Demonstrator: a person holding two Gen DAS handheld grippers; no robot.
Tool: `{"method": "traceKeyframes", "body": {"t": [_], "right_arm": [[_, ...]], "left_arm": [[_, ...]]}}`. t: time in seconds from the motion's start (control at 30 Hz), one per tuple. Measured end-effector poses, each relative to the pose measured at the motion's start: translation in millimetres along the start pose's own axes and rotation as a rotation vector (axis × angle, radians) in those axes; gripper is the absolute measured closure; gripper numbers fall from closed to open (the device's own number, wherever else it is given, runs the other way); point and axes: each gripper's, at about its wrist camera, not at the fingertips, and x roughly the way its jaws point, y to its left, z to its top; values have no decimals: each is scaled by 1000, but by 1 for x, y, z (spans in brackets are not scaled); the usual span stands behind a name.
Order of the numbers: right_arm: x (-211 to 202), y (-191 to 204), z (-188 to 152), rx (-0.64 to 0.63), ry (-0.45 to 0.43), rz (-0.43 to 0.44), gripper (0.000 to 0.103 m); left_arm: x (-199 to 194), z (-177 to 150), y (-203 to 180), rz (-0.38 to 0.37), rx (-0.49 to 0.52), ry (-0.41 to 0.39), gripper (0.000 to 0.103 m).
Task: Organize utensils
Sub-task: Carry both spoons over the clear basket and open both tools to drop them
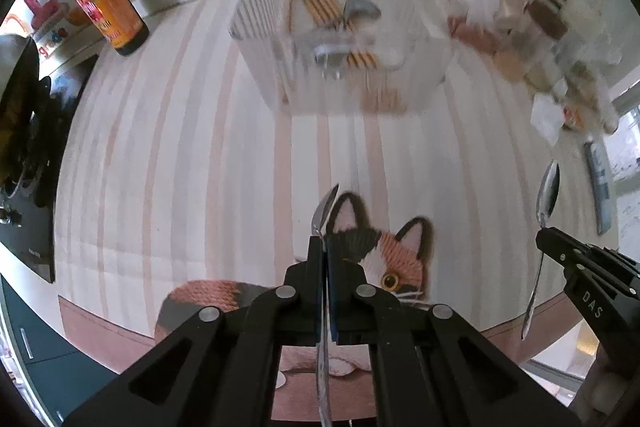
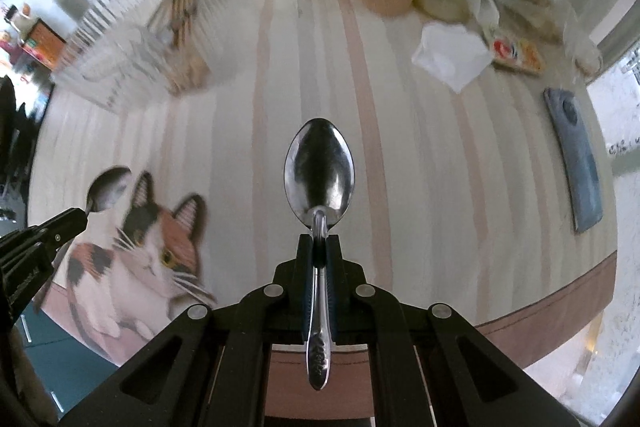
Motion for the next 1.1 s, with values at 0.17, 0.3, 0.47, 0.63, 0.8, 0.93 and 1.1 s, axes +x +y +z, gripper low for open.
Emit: {"method": "traceKeyframes", "body": {"t": [0.17,0.3,0.47,0.63,0.8,0.93,1.1], "right_arm": [[-27,5,15,8,-51,35,97],[-50,14,32,8,-93,78,97],[-79,27,64,11,-157,147,97],[-98,50,115,-7,-218,209,97],[-82,74,170,-10,-215,223,97],[-51,92,207,-14,-166,209,97],[-19,103,228,-9,-104,202,96]], "left_arm": [[-21,11,15,-28,-27,-43,103],[-49,24,25,-67,-50,-101,103],[-89,61,32,-127,-68,-185,103],[-99,123,39,-174,-84,-226,103],[-72,175,42,-197,-74,-187,103],[-30,197,46,-203,-76,-95,103],[-4,209,47,-180,-47,-33,101]]}}
